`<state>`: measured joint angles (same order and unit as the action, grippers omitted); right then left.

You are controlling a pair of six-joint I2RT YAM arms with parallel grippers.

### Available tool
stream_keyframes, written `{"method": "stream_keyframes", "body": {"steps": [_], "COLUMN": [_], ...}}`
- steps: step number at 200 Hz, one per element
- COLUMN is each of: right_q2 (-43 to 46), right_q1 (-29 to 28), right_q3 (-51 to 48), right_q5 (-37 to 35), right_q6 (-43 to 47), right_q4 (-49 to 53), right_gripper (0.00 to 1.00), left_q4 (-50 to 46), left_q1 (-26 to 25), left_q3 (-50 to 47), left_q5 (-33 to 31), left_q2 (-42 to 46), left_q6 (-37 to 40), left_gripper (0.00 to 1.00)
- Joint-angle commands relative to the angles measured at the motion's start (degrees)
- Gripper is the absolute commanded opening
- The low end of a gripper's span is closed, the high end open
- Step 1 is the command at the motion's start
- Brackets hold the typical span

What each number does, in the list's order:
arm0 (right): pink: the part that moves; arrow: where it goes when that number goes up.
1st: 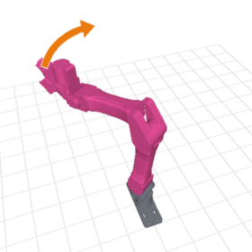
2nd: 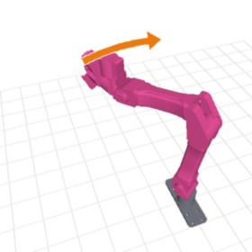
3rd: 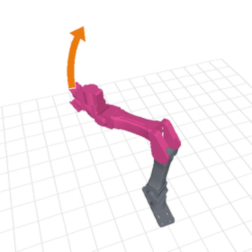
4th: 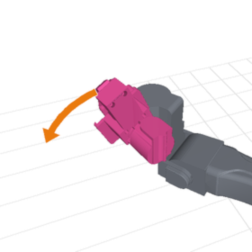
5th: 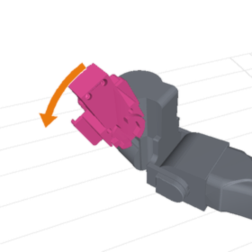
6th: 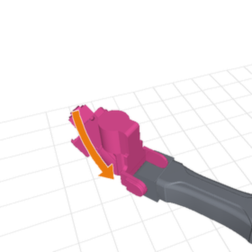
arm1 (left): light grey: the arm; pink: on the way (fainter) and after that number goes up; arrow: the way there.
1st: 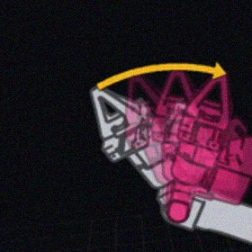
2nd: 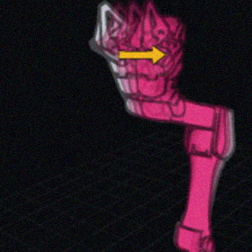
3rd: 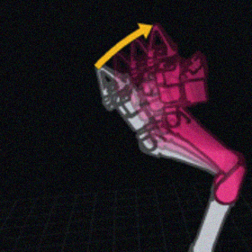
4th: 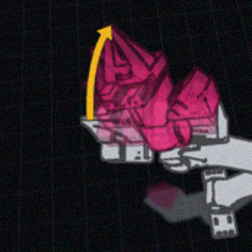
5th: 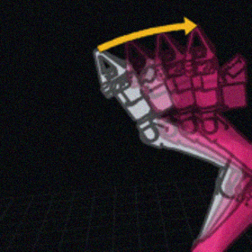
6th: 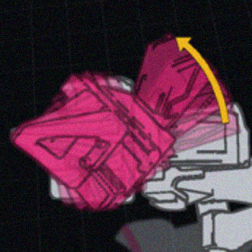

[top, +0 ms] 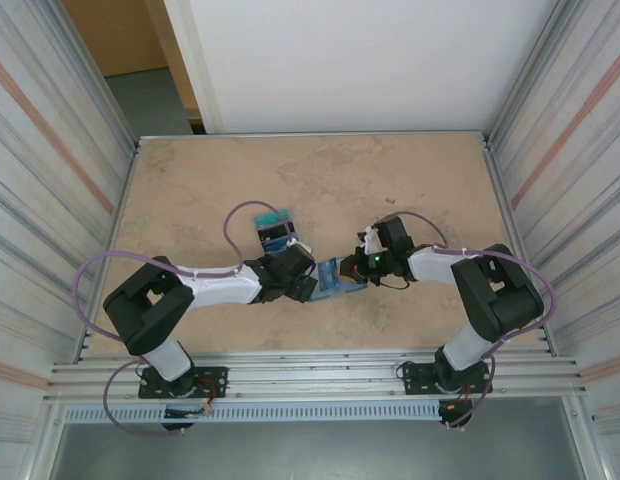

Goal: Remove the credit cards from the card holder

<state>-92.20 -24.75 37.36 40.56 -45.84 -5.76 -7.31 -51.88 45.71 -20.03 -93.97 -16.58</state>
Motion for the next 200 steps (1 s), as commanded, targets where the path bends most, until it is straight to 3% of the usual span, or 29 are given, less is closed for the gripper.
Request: {"method": "stream_keyframes", "body": {"steps": [1,112,200], "right_q2": [0.98,1.37,2.22], "right_q1": [0.58,0.58,0.55], "right_q3": [-0.63,-0.45,-0.46], "right_q5": [1.09,1.1,0.6], "right_q6": [1.75,4.36,4.76], "right_q4": [1.11,3.51,4.91], "right_gripper": [0.08,0.03,0.04], "left_q4": [-3.4,-3.53,-2.45], "left_q1": [-0.57,-0.51,-0.54], "left_q3": [0.42,4.51,9.25], "left_q5": [-0.63,-0.4,1.41], "left_q2": [-1.06,4.41,-4.9], "left_q6": [-0.48,1.99,4.84], "left_gripper": [0.99,0.99,0.99]}}
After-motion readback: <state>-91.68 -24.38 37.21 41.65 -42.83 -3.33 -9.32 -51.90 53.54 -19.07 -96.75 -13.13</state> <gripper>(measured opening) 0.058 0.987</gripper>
